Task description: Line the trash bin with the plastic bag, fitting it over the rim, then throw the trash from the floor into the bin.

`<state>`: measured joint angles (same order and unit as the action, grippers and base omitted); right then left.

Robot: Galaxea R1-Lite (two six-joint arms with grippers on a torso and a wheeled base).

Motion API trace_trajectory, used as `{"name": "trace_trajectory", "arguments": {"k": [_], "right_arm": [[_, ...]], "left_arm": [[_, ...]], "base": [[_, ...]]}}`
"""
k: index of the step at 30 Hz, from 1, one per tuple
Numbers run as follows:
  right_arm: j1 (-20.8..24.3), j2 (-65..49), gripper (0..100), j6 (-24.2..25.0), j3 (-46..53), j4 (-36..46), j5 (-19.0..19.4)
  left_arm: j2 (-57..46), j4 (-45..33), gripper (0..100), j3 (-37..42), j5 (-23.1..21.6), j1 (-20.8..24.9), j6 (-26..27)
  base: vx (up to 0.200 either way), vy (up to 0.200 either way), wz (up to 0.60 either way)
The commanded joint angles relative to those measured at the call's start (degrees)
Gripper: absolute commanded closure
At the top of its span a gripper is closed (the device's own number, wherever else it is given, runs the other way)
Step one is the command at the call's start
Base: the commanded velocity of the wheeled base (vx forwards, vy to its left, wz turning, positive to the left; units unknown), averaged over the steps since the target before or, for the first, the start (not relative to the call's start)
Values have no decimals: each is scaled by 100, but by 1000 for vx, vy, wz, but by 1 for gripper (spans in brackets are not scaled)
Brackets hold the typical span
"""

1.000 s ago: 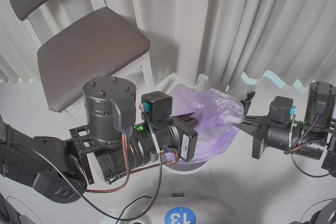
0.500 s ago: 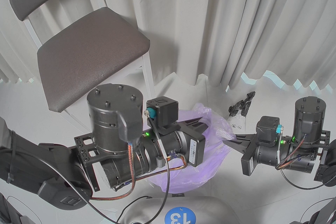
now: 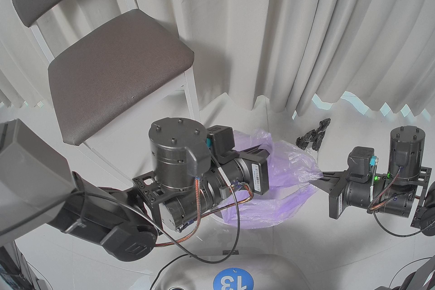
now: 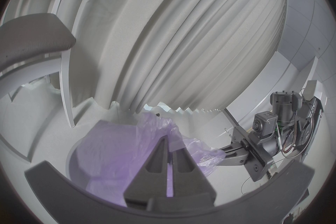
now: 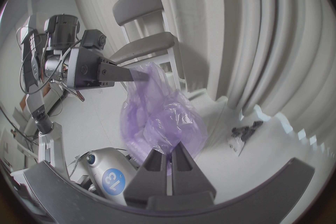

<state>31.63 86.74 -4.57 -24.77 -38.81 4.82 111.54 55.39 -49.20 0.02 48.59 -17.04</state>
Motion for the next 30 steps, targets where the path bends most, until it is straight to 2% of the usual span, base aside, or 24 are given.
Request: {"name": "trace_trajectory", "arguments": {"k": [1,10,17,19,23,30], "right_arm": [[-17,-8,100,26,227,-82,28],[115,98,100,53,385,-557,-60],[299,203,100,62,253,-592,-60],[546,291,100,97,262,-592,-86],[765,388,100,97,245,-583,-148],[932,546,100,106,78,-592,-262]], "left_arm": [[192,33,100,121,24,19,-1],[78,130,100,411,42,-8,-10],[-177,358,100,772,59,-60,-10],[-397,349,100,956,59,-95,-18],[-599,358,100,1194,68,-16,-10],[-994,279,100,1176,156,151,17]], "base": [[0,0,0],[0,0,0],[0,0,0],[0,0,0],[0,0,0],[0,0,0]]}}
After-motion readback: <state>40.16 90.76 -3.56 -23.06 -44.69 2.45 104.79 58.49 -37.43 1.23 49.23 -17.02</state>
